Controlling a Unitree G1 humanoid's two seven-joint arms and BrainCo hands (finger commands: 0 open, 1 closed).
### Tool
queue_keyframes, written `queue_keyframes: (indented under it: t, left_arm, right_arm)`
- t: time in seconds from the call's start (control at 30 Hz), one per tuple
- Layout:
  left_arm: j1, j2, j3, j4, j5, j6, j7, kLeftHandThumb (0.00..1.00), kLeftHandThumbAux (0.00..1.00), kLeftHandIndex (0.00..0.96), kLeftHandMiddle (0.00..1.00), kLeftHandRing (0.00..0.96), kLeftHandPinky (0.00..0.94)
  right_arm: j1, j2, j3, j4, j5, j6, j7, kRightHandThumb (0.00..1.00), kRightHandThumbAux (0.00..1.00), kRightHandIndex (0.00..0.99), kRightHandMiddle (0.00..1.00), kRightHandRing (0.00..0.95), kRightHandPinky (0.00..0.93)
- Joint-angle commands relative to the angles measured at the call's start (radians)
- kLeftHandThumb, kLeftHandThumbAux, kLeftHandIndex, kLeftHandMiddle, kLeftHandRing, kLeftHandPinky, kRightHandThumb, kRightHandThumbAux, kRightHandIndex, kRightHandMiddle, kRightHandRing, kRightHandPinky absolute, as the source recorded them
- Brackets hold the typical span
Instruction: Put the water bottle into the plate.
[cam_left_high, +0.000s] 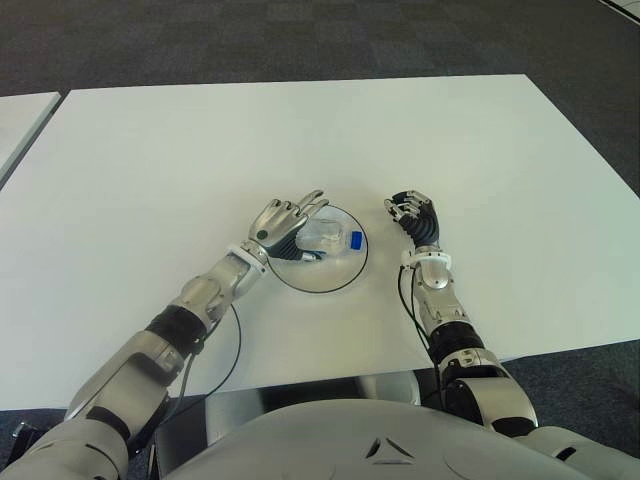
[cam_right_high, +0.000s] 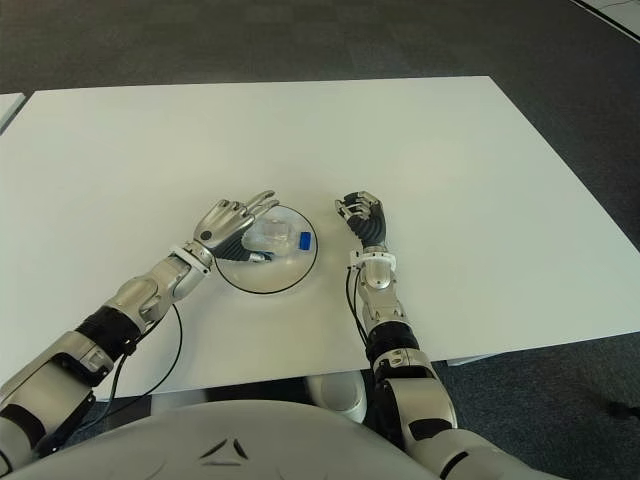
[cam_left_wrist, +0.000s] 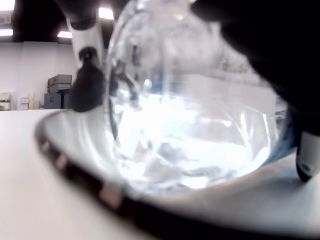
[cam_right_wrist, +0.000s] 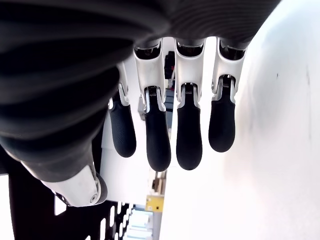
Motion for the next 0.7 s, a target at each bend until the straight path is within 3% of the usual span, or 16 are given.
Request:
queue_keyframes:
  t: [0.03,0.3,0.7]
  left_arm:
    - [0.013,0.014,-0.008,-0.017,0.026,0.025,0.013,0.143,0.544,0.0,0.0,0.0,0.0]
    - [0.021,0.015,-0.005,-0.033,0.035,0.03,0.046,0.038,0.52,0.0,0.0,0.0,0.0]
    - [0.028,0.007,-0.001,-0.033,0.051,0.041,0.132,0.009,0.492,0.0,0.0,0.0,0.0]
  right_arm:
    - [0.005,0.003,0.002,0.003,-0.006,0.018,-0.004,0.711,0.73,0.431,0.518,0.533,0.558]
    - [0.004,0.003,0.003,0.003,-0.007,0.022,-0.006,0.71,0.731,0.429,0.515,0.529,0.548]
    - [0.004,0.002,0.004,0.003,-0.007,0.025,-0.007,0.709,0.732,0.429,0.512,0.527,0.555]
